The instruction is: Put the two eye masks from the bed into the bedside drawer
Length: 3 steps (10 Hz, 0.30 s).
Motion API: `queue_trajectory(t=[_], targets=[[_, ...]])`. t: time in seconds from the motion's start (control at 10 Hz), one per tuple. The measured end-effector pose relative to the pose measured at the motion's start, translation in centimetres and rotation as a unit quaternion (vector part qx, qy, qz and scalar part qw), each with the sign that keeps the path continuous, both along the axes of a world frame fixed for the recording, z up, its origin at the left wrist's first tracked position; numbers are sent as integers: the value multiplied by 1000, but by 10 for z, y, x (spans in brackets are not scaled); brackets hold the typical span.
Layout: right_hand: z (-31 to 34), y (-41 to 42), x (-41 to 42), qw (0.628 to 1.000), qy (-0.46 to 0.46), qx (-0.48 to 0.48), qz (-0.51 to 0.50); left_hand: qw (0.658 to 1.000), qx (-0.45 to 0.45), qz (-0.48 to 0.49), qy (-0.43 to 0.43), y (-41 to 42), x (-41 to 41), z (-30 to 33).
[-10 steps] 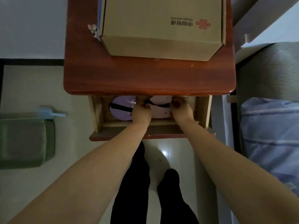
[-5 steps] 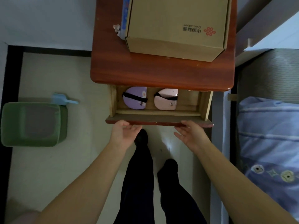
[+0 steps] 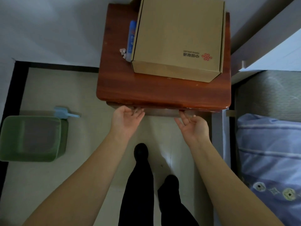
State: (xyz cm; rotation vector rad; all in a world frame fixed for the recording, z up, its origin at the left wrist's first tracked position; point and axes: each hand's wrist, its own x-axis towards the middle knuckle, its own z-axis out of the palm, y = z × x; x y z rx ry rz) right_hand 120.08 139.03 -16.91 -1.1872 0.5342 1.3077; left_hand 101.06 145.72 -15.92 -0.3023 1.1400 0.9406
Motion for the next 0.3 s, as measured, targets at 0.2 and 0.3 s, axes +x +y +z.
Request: queue_trajectory(t=[0.2,0.3], targets=[[-6,17,3,998,3,48,26,999,29,25,-30,20,6,-5],[15,3,7,994,-13,28,103,995,31,-89,43,2,3,3]])
